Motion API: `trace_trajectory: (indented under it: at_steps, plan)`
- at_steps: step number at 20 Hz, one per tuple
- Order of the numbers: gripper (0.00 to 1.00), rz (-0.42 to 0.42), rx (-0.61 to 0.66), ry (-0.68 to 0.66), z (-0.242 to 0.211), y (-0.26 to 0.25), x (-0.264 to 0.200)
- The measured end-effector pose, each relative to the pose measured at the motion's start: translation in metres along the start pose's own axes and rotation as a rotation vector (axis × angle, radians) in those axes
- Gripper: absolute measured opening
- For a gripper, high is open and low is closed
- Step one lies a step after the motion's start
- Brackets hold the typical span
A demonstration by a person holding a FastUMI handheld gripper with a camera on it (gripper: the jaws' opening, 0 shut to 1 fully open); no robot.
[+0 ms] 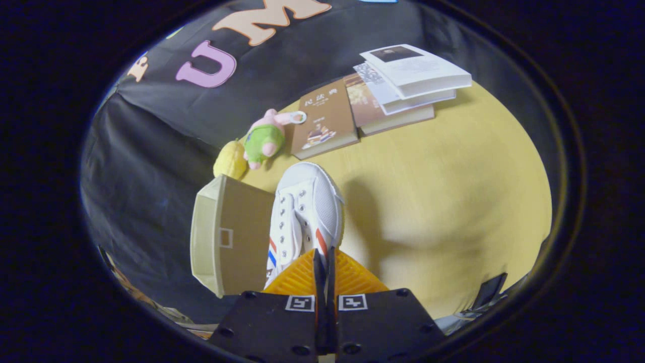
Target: Open the storage box then place both shoes into the box .Put the left shoe in first, then the right shoe, with the right side of both shoes facing outward in a uniform manner.
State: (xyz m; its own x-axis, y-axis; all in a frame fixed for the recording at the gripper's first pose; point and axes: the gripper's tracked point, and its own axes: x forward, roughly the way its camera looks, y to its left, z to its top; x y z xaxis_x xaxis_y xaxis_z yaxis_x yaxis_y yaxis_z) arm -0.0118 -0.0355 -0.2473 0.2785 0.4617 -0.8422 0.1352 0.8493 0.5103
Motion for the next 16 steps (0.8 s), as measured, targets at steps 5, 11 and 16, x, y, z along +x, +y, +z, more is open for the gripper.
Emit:
trace_trajectory:
  at_steps: [5,11,16]
  plan:
    - [0.03,0.042,-0.017,-0.019,-0.002,0.050,-0.005]
    - [0.03,0.086,-0.024,-0.048,-0.005,0.112,-0.006]
    - [0.03,0.111,-0.045,-0.063,-0.014,0.160,0.002]
